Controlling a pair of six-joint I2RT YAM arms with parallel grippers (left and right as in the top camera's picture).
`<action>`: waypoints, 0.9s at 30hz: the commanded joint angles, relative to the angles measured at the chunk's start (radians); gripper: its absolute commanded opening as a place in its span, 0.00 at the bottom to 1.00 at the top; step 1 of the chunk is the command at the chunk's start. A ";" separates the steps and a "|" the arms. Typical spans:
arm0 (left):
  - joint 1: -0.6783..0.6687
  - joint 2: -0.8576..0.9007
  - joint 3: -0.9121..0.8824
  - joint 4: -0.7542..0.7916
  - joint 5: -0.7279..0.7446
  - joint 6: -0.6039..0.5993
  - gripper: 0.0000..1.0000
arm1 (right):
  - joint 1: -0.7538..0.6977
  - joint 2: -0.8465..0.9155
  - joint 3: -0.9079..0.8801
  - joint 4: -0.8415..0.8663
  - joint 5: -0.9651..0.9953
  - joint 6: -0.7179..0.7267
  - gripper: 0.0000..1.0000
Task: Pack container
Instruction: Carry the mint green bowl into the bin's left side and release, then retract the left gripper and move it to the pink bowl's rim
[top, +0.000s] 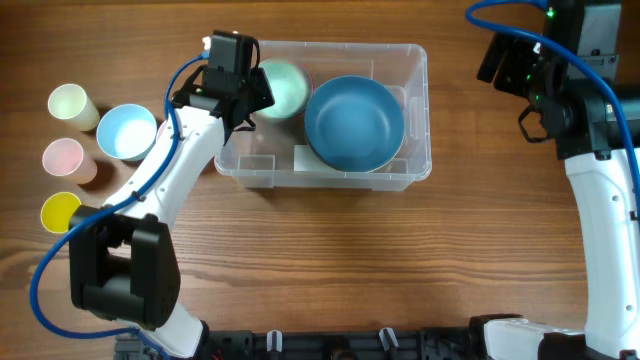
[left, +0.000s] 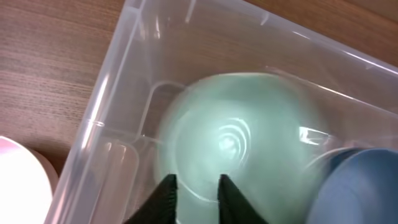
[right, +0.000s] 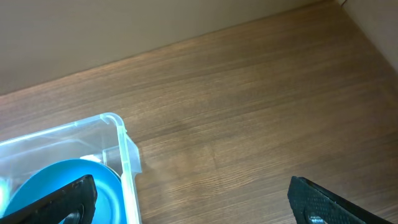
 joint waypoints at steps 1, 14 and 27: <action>-0.004 0.004 0.016 -0.004 -0.013 0.006 0.45 | -0.002 0.011 0.014 0.003 0.013 0.003 1.00; 0.029 -0.290 0.032 -0.259 -0.264 -0.153 0.44 | -0.002 0.011 0.014 0.003 0.013 0.003 1.00; 0.457 -0.453 -0.172 -0.488 0.186 -0.105 0.57 | -0.002 0.011 0.014 0.003 0.013 0.003 1.00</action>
